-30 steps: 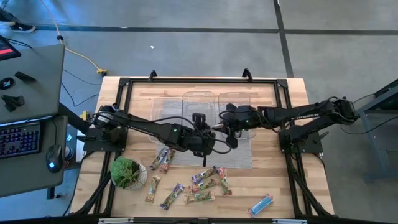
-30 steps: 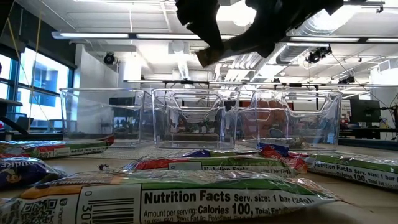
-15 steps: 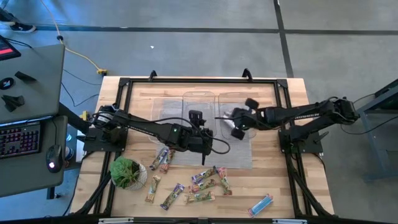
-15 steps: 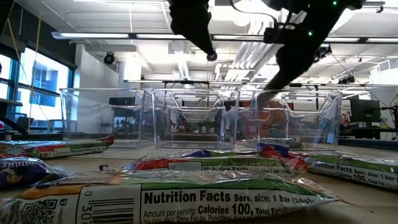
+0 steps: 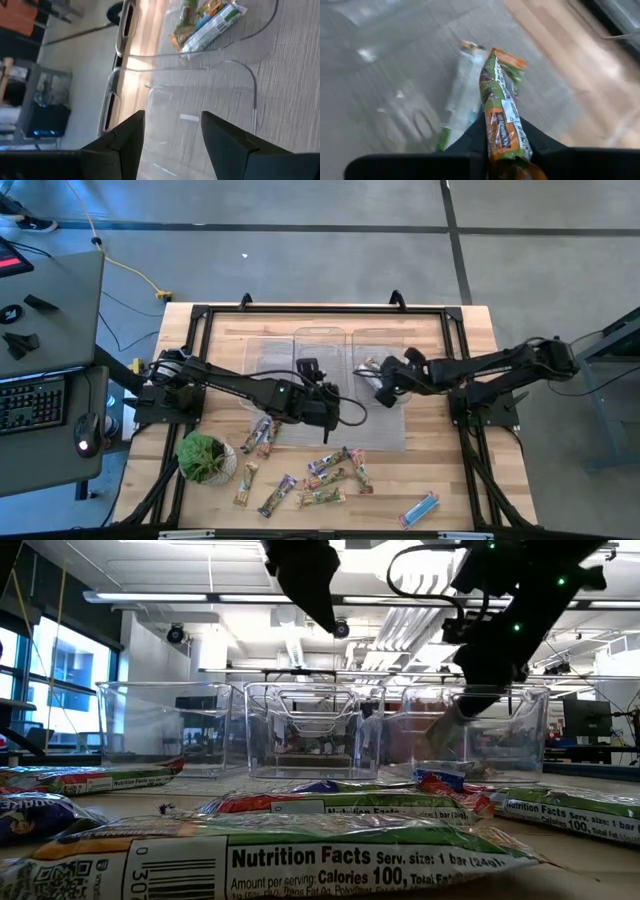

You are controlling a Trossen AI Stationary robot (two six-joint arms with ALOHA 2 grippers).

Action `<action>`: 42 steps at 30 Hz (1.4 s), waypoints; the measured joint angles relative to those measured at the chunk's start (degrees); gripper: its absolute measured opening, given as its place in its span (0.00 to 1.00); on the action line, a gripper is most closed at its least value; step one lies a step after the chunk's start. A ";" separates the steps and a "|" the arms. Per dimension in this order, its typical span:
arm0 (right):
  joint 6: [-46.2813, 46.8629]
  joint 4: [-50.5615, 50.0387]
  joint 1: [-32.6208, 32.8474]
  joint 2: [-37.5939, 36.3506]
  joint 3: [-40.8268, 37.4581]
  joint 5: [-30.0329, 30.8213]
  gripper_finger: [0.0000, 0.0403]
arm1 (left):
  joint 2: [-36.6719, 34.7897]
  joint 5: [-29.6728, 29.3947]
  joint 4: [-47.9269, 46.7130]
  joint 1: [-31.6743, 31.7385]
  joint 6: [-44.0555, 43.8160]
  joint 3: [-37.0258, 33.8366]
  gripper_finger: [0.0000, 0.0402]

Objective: Pick and place Granola Bars by type
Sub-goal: Put the orange granola bar into the right transparent bin, then put the red granola bar into the middle transparent bin

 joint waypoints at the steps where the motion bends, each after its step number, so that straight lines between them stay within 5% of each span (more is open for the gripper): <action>1: 0.18 1.37 -0.36 0.00 -0.80 -0.56 0.13 | 0.00 0.00 -0.14 0.00 -0.80 0.00 0.47; 11: -6.14 7.74 -1.28 0.28 -1.38 -2.99 0.12 | -4.41 0.01 -4.78 -0.31 -7.52 -0.07 0.47; 23: -12.32 9.26 -0.99 0.33 -1.38 -4.52 0.30 | -20.45 6.03 -15.00 -5.49 -20.13 -0.03 0.47; 26: -14.01 9.49 -0.97 0.33 -0.66 -1.67 0.33 | -23.18 10.23 -17.03 -7.22 -23.26 -0.02 0.47; 31: -19.50 8.45 -0.95 0.70 4.53 1.12 0.35 | -24.49 25.18 -20.36 -9.66 -25.22 -0.04 0.47; 42: -25.22 15.12 4.75 0.48 12.87 -8.30 0.35 | -22.14 27.45 -15.36 -16.44 -55.29 -13.71 0.47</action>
